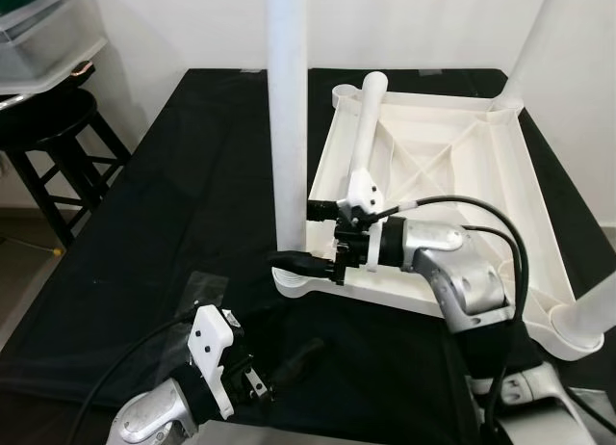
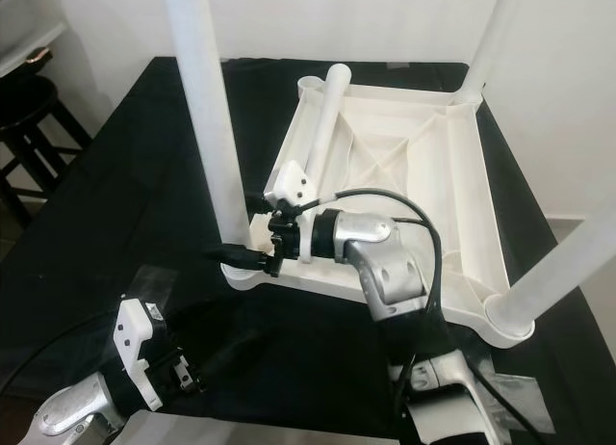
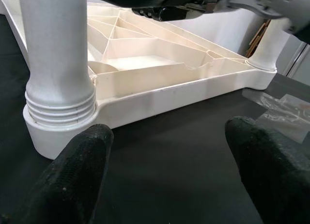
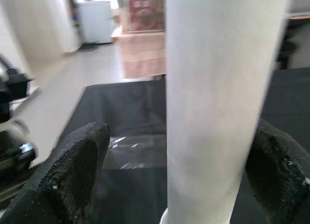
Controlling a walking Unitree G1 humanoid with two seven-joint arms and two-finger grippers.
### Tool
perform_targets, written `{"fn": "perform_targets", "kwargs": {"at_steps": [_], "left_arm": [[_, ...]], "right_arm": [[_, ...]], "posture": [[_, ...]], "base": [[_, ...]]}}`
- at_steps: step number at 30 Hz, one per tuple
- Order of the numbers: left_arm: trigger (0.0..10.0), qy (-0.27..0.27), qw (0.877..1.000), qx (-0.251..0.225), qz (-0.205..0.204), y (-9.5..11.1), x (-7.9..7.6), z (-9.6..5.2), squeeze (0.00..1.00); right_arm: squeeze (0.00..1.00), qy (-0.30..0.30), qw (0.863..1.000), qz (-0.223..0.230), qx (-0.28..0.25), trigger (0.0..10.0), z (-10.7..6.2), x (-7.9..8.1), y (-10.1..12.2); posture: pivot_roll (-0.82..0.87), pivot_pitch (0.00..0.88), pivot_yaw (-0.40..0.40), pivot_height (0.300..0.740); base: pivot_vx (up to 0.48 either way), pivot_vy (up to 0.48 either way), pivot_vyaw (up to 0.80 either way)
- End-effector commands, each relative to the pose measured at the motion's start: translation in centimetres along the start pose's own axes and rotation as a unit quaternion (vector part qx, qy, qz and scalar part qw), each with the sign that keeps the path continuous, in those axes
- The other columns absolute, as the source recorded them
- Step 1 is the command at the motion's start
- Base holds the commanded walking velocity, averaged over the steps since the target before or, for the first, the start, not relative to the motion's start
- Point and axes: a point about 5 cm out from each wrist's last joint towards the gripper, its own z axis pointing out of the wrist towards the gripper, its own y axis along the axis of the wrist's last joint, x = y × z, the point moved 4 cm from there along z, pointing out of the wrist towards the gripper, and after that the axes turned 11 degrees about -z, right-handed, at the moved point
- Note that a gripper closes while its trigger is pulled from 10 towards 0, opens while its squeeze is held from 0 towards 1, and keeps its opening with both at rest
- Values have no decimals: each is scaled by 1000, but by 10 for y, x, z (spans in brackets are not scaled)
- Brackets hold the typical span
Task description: Building children table
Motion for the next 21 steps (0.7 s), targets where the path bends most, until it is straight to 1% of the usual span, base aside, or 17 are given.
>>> {"fn": "perform_targets", "kwargs": {"at_steps": [1, 3, 5, 6, 11, 12, 13, 14, 15, 16, 19, 21], "left_arm": [[10000, 2, 1000, 10, -1, -5, -1, -2, 0], [10000, 1, 1000, 11, -2, -5, -1, -2, 0], [10000, 1, 1000, 11, -2, -5, -1, -2, 0], [10000, 1, 1000, 10, -2, -5, -2, -2, 0], [10000, 1, 1000, 10, -2, -5, -2, -2, 0], [10000, 0, 1000, 9, -3, -4, -2, -2, 0], [10000, 0, 1000, 9, -3, -4, -2, -2, 0], [10000, 0, 1000, 8, -4, -3, -2, -2, 0], [10000, 0, 1000, 8, -4, -3, -2, -2, 0], [10000, 0, 1000, 8, -5, -3, -2, -3, 0], [10000, 0, 1000, 8, -5, -3, -2, -3, 0], [10000, -1, 1000, 6, -7, -1, -2, -4, 0]], "right_arm": [[0, 29, 1000, 2, -6, 10000, 4, 6, -2], [0, 33, 999, 4, -4, 10000, 6, 2, -4], [0, 33, 999, 4, -4, 10000, 6, 2, -4], [0, 27, 1000, 14, -4, 0, 5, 0, -7], [0, 23, 1000, 17, -5, 0, 1, 0, -11], [0, 10, 1000, 17, -6, 0, -2, -2, -12], [0, 10, 1000, 17, -6, 0, -2, -2, -12], [0, -13, 1000, 16, -2, 0, -7, -2, -14], [0, -13, 1000, 16, -2, 0, -7, -2, -14], [0, -43, 999, 18, 1, 0, -13, -4, -16], [0, -43, 999, 18, 1, 0, -13, -4, -16], [0, -108, 994, 32, 15, 0, -21, 5, -23]], "posture": [[-25, 135, 20, 740], [-25, 134, 20, 740], [-25, 134, 20, 740], [-22, 142, 18, 740], [-22, 142, 18, 740], [-27, 150, 18, 740], [-27, 150, 18, 740], [-39, 160, 24, 740], [-39, 160, 24, 740], [-44, 165, 26, 740], [-44, 165, 26, 740], [-61, 178, 27, 740]], "base": [[0, 0, 0], [0, 0, 0], [0, 0, 0], [0, 0, 0], [0, 0, 0], [0, 0, 0], [0, 0, 0], [0, 0, 0], [0, 0, 0], [0, 0, 0], [0, 0, 0], [0, 0, 0]]}}
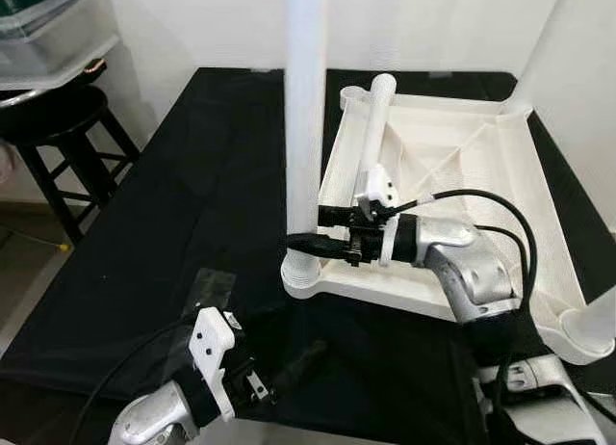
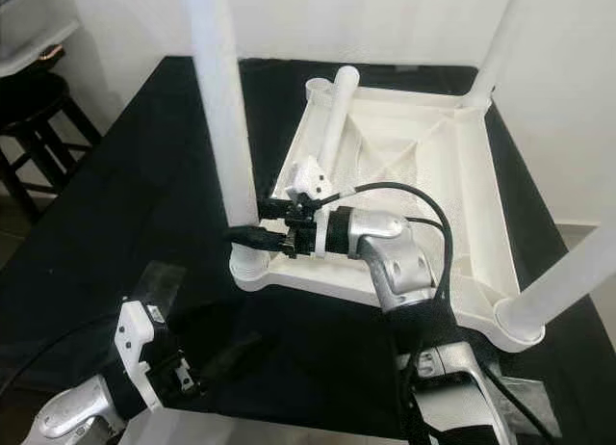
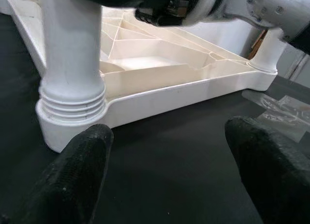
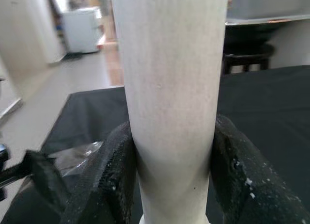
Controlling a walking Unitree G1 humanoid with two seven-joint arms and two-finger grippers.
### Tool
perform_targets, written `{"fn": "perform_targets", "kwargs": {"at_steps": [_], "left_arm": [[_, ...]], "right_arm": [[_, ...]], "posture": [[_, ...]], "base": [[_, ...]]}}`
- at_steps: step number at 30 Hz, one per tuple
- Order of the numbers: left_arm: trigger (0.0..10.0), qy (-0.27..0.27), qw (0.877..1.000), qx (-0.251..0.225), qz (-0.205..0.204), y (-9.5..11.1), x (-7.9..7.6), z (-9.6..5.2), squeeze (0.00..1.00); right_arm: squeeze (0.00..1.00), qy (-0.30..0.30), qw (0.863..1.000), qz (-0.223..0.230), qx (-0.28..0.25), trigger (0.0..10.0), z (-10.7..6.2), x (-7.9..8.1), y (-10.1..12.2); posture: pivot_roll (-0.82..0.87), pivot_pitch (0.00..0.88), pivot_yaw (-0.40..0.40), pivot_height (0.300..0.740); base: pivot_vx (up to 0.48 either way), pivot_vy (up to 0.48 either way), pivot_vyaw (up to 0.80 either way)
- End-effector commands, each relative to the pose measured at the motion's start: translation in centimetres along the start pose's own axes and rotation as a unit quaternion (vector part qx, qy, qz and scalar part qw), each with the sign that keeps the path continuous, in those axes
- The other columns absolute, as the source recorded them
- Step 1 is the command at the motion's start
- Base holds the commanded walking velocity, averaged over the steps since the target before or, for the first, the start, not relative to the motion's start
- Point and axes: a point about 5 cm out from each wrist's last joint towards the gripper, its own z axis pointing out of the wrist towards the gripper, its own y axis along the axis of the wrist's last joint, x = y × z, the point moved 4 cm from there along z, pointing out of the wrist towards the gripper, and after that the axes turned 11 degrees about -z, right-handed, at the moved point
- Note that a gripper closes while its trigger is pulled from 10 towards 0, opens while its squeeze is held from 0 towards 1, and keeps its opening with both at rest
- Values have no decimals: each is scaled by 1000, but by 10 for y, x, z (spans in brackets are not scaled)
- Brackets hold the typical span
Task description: Building children table
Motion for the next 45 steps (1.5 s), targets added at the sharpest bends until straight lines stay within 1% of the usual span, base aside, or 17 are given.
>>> {"fn": "perform_targets", "kwargs": {"at_steps": [1, 4, 15, 16, 19, 20, 21, 22, 28, 29, 30, 32, 38, 39, 42, 43, 45], "left_arm": [[10000, 2, 1000, 6, -4, 0, 1, -5, 0], [10000, 3, 1000, 5, -6, 1, 3, -6, 0], [10000, 3, 1000, 3, -4, 1, 3, -2, 0], [10000, 5, 1000, 2, -4, 1, 4, -2, 0], [10000, 5, 1000, 2, -5, 1, 3, -2, 0], [10000, 5, 1000, 2, -5, 1, 3, -2, 0], [10000, 5, 1000, 2, -5, 1, 3, -2, 0], [10000, 5, 1000, 3, -5, 1, 3, -2, 0], [10000, 3, 1000, 5, -4, 0, 3, -2, 0], [10000, 3, 1000, 5, -4, 0, 3, -2, 0], [10000, 4, 1000, 5, -4, 0, 4, -2, 0], [10000, 4, 1000, 5, -4, 0, 4, -2, 0], [10000, 3, 1000, 7, -4, -2, 3, -2, 0], [10000, 3, 1000, 7, -3, -2, 2, -2, 0], [10000, 3, 1000, 7, -3, -2, 2, -2, 0], [10000, 3, 1000, 8, -4, -2, 2, -2, 0], [10000, 3, 1000, 8, -4, -2, 2, -2, 0]], "right_arm": [[0, -102, 993, 27, 56, 0, 1, 9, -25], [0, -327, 933, 59, 137, 0, 1, 13, -51], [0, -246, 959, 54, 132, 0, 26, 45, -45], [0, -243, 959, 54, 137, 10000, 27, 45, -45], [0, -227, 962, 54, 141, 10000, 28, 46, -46], [314, -213, 966, 55, 138, 10000, 30, 48, -44], [314, -204, 968, 57, 135, 10000, 32, 50, -43], [1000, -189, 972, 60, 129, 10000, 34, 52, -40], [1000, -53, 998, 4, 36, 10000, 38, 41, -5], [894, -45, 999, -2, 30, 10000, 37, 39, -2], [263, -13, 1000, 0, 26, 10000, 34, 37, 0], [0, 32, 999, -1, 24, 10000, 31, 32, 1], [0, 100, 995, 1, 16, 10000, 31, 22, 4], [0, 117, 993, 6, 10, 4039, 31, 21, 5], [0, 127, 992, 10, 7, 4039, 30, 19, 5], [0, 134, 991, 13, 4, 0, 30, 15, 4], [0, 131, 991, 17, 1, 0, 29, 10, 4]], "posture": [[-65, 183, 27, 740], [-85, 187, 35, 740], [-71, 175, 23, 740], [-67, 173, 20, 740], [-63, 170, 19, 740], [-63, 170, 19, 740], [-63, 170, 19, 740], [-61, 169, 20, 740], [-59, 167, 19, 740], [-52, 162, 16, 740], [-50, 162, 16, 740], [-45, 159, 12, 740], [-34, 157, 9, 740], [-30, 157, 10, 740], [-28, 156, 12, 740], [-26, 157, 10, 740], [-28, 158, 10, 740]], "base": [[0, 0, 0], [0, 0, 0], [0, 0, 0], [0, 0, 0], [0, 0, 0], [0, 0, 0], [0, 0, 0], [0, 0, 0], [0, 0, 0], [0, 0, 0], [0, 0, 0], [0, 0, 0], [0, 0, 0], [0, 0, 0], [0, 0, 0], [0, 0, 0], [0, 0, 0]]}}
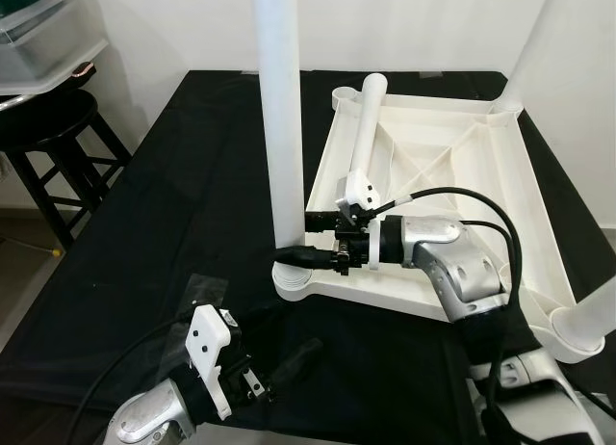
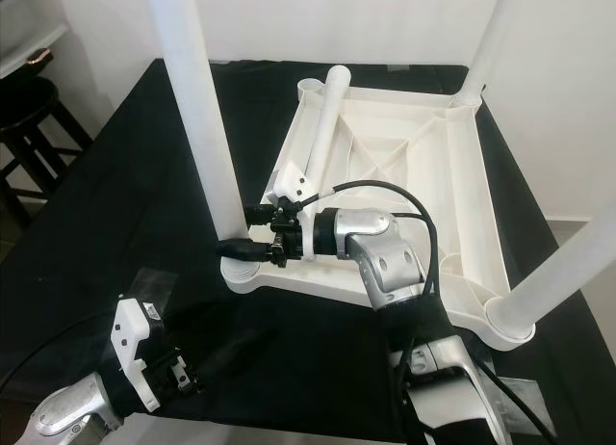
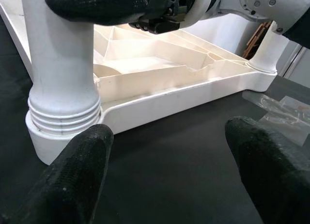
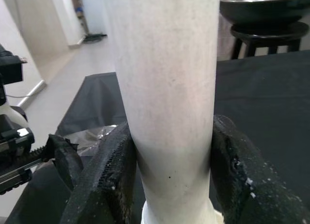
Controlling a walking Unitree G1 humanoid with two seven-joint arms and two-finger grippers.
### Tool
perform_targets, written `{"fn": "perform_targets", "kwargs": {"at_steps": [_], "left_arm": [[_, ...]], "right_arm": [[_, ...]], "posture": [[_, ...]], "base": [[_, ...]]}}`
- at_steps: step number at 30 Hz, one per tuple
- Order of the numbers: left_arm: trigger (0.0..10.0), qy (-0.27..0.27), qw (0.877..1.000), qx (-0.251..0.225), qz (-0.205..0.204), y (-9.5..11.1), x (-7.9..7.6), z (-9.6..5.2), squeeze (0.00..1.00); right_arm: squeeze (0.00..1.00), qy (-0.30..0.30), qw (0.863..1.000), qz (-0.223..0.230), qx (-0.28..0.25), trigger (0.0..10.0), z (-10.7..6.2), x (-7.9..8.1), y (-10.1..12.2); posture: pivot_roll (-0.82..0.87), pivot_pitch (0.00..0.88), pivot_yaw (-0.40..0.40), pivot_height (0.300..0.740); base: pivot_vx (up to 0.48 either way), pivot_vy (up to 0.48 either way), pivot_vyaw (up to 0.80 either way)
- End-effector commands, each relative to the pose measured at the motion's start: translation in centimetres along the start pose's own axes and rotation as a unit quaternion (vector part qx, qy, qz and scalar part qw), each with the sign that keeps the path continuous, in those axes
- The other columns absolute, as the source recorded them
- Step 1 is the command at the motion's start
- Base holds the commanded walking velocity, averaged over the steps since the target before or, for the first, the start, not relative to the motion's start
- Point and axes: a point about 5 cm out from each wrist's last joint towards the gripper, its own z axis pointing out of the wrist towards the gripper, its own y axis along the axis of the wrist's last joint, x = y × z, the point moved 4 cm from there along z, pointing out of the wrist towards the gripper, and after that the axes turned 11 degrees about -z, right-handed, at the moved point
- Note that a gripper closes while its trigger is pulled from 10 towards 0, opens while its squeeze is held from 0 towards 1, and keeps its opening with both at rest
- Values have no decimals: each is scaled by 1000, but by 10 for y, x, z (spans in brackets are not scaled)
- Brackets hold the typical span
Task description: Building children table
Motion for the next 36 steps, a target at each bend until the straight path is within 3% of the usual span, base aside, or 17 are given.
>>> {"fn": "perform_targets", "kwargs": {"at_steps": [1, 9, 11, 12, 13, 14, 15, 16, 17, 19, 20, 24, 30, 31, 35, 36], "left_arm": [[10000, 1, 1000, 7, -3, -4, -2, -2, 0], [10000, 0, 1000, 7, -5, -4, -3, -2, 0], [10000, 0, 1000, 8, -5, -4, -3, -4, 0], [10000, 0, 1000, 8, -5, -4, -3, -4, 0], [10000, 0, 1000, 8, -5, -4, -3, -5, 0], [10000, 0, 1000, 9, -5, -3, -2, -5, 0], [10000, 0, 1000, 9, -5, -3, -2, -5, 0], [10000, 0, 1000, 9, -5, -3, -2, -6, 0], [10000, 0, 1000, 10, -4, -3, -1, -6, 0], [10000, 1, 1000, 11, -3, -3, -1, -7, 0], [10000, 1, 1000, 12, -3, -3, 0, -7, 0], [10000, -3, 1000, 13, -4, -3, 1, -5, 0], [10000, 7, 1000, 6, -1, -1, 3, -5, 0], [10000, 6, 1000, 8, 0, -1, 3, -4, 0], [10000, 5, 1000, 8, 0, -1, 3, -4, 0], [10000, 4, 1000, 9, 1, -1, 3, -4, 0]], "right_arm": [[0, 23, 999, 5, -22, 0, 4, 2, 3], [0, -36, 999, 3, -16, 0, -6, -2, -4], [0, -159, 987, 38, 2, 0, -9, -4, -19], [0, -159, 987, 38, 2, 0, -9, -4, -19], [0, -262, 963, 41, 37, 0, -10, -7, -33], [0, -353, 927, 86, 94, 0, -12, 9, -59], [0, -353, 927, 86, 94, 0, -12, 9, -59], [0, -406, 897, 113, 134, 0, -16, 22, -75], [0, -414, 895, 76, 147, 0, -12, 32, -70], [0, -419, 895, 71, 137, 0, -10, 33, -63], [0, -409, 901, 65, 126, 0, -6, 31, -58], [0, -392, 908, 78, 124, 0, 0, 32, -62], [0, -395, 906, 91, 121, 118, 1, 34, -60], [0, -383, 912, 100, 103, 10000, 5, 35, -55], [0, -374, 917, 107, 89, 10000, 8, 36, -50], [1000, -302, 949, 86, 25, 10000, 14, 34, -25]], "posture": [[-29, 158, 11, 740], [-36, 162, 11, 740], [-32, 170, -3, 740], [-32, 170, -3, 740], [-35, 174, -5, 740], [-34, 182, 2, 740], [-34, 182, 2, 740], [-34, 182, 2, 740], [-31, 186, 10, 740], [-46, 179, 17, 740], [-45, 180, 15, 740], [-45, 178, 7, 740], [-40, 175, 9, 740], [-39, 173, 12, 740], [-39, 173, 12, 740], [-33, 167, 25, 740]], "base": [[0, 0, 0], [0, 0, 0], [0, 0, 0], [0, 0, 0], [0, 0, 0], [0, 0, 0], [0, 0, 0], [0, 0, 0], [0, 0, 0], [0, 0, 0], [0, 0, 0], [0, 0, 0], [0, 0, 0], [0, 0, 0], [0, 0, 0], [0, 0, 0]]}}
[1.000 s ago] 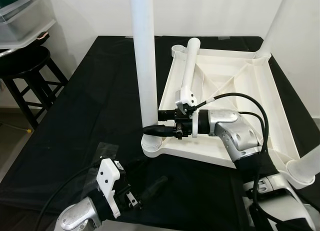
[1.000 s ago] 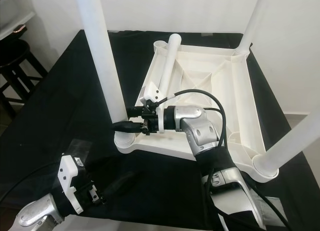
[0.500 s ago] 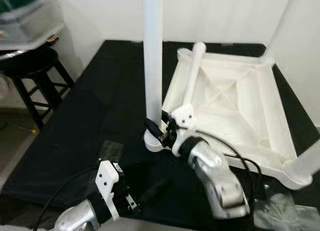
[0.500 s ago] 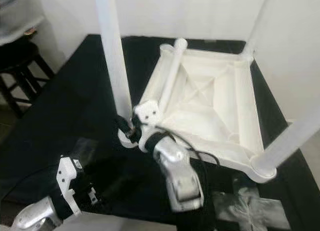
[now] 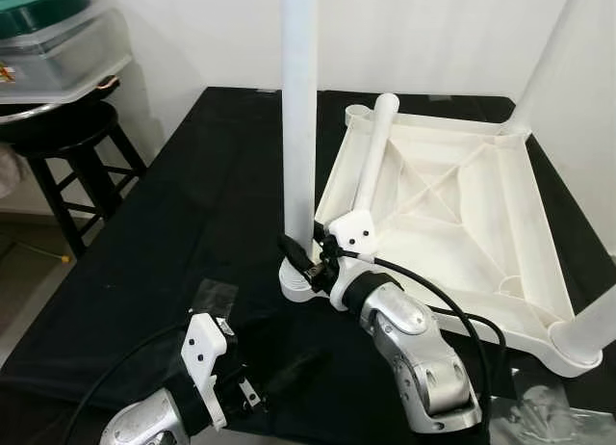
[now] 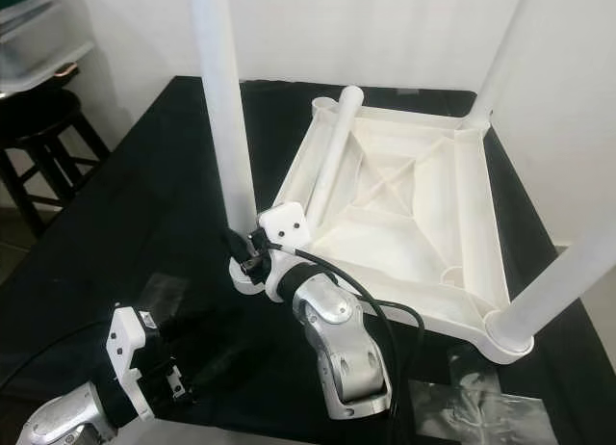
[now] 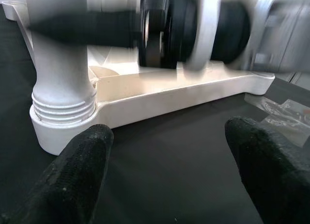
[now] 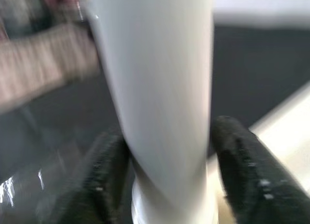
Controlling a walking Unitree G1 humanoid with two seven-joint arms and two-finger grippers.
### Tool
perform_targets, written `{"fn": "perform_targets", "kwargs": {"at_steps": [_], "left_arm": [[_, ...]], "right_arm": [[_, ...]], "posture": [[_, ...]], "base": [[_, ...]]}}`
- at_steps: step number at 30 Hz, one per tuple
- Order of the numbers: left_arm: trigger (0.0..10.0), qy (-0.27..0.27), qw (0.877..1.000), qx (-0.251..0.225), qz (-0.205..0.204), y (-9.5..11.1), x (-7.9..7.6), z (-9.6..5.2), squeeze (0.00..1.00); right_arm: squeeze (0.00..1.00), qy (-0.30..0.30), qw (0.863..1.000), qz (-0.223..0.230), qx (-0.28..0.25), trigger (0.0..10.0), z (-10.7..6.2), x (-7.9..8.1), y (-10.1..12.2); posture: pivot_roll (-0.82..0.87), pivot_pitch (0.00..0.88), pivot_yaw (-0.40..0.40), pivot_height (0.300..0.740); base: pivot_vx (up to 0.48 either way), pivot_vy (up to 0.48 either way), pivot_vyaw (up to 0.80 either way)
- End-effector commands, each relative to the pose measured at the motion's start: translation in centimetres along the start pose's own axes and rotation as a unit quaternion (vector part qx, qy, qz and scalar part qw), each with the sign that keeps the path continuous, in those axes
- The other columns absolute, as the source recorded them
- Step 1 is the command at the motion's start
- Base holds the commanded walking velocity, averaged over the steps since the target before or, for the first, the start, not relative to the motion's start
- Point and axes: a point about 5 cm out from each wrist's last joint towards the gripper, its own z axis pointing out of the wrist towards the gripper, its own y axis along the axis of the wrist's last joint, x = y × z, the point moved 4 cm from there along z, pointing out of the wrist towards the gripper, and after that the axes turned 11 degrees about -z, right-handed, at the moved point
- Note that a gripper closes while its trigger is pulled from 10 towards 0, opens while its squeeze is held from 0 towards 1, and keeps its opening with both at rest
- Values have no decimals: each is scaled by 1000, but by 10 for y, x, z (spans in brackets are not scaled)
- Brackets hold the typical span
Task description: Building children table
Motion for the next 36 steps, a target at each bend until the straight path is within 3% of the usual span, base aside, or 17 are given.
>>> {"fn": "perform_targets", "kwargs": {"at_steps": [1, 5, 6, 9, 10, 11, 12, 14, 17, 18, 19, 20, 21, 22, 23, 30, 36], "left_arm": [[10000, 4, 1000, 9, -3, -4, 1, -2, 0], [10000, 3, 1000, 10, -3, -4, 2, -2, 0], [10000, 3, 1000, 10, -2, -4, 2, -2, 0], [10000, 3, 1000, 10, -2, -4, 2, -2, 0], [10000, 4, 1000, 11, 0, -4, 2, -2, 0], [10000, 5, 1000, 12, 3, -4, 2, -3, 0], [10000, 5, 1000, 12, 3, -4, 2, -3, 0], [10000, 7, 1000, 14, 7, -5, 2, -4, 0], [10000, 9, 1000, 14, 11, -4, 2, -4, 0], [10000, 12, 1000, 14, 16, -4, 2, -5, 0], [10000, 14, 1000, 14, 19, -4, 2, -5, 0], [10000, 14, 1000, 14, 19, -4, 2, -5, 0], [10000, 16, 1000, 12, 22, -3, 2, -6, 0], [10000, 16, 1000, 12, 22, -3, 2, -6, 0], [10000, 18, 999, 11, 24, -2, 2, -6, 0], [10000, 38, 998, 6, 49, 2, 6, -9, 0], [10000, 50, 997, 5, 58, 2, 10, -11, 0]], "right_arm": [[1000, 55, 998, 10, -23, 10000, -1, 4, 7], [1000, 147, 986, -28, -77, 10000, -5, 3, 30], [506, 191, 976, -55, -89, 10000, -8, -2, 37], [506, 191, 976, -55, -89, 10000, -8, -2, 37], [0, 232, 965, -87, -89, 10000, -10, -10, 40], [0, 284, 948, -119, -77, 10000, -13, -18, 41], [0, 284, 948, -119, -77, 10000, -13, -18, 41], [0, 350, 925, -140, -57, 10000, -14, -31, 45], [0, 376, 916, -126, -54, 10000, -11, -36, 52], [0, 388, 913, -113, -52, 8588, -9, -39, 53], [0, 396, 911, -104, -51, 4745, -8, -40, 53], [0, 396, 911, -104, -51, 4745, -8, -40, 53], [0, 405, 908, -93, -50, 1176, -7, -42, 53], [0, 405, 908, -93, -50, 1176, -7, -42, 53], [0, 414, 905, -85, -50, 0, -7, -43, 54], [0, 417, 905, -84, -26, 0, -4, -50, 42], [0, 329, 941, -77, -26, 0, 0, -52, 27]], "posture": [[-33, 167, 25, 740], [-21, 163, 32, 740], [-4, 161, 30, 740], [-4, 161, 30, 740], [2, 158, 29, 740], [5, 158, 30, 740], [5, 158, 30, 740], [24, 156, 22, 740], [32, 158, 23, 740], [38, 157, 20, 740], [38, 157, 20, 740], [38, 157, 20, 740], [39, 157, 21, 740], [39, 157, 21, 740], [38, 162, 22, 740], [37, 170, 16, 740], [14, 192, 26, 740]], "base": [[0, 0, 0], [0, 0, 0], [0, 0, 0], [0, 0, 0], [0, 0, 0], [0, 0, 0], [0, 0, 0], [0, 0, 0], [0, 0, 0], [0, 0, 0], [0, 0, 0], [0, 0, 0], [0, 0, 0], [0, 0, 0], [0, 0, 0], [0, 0, 0], [0, 0, 0]]}}
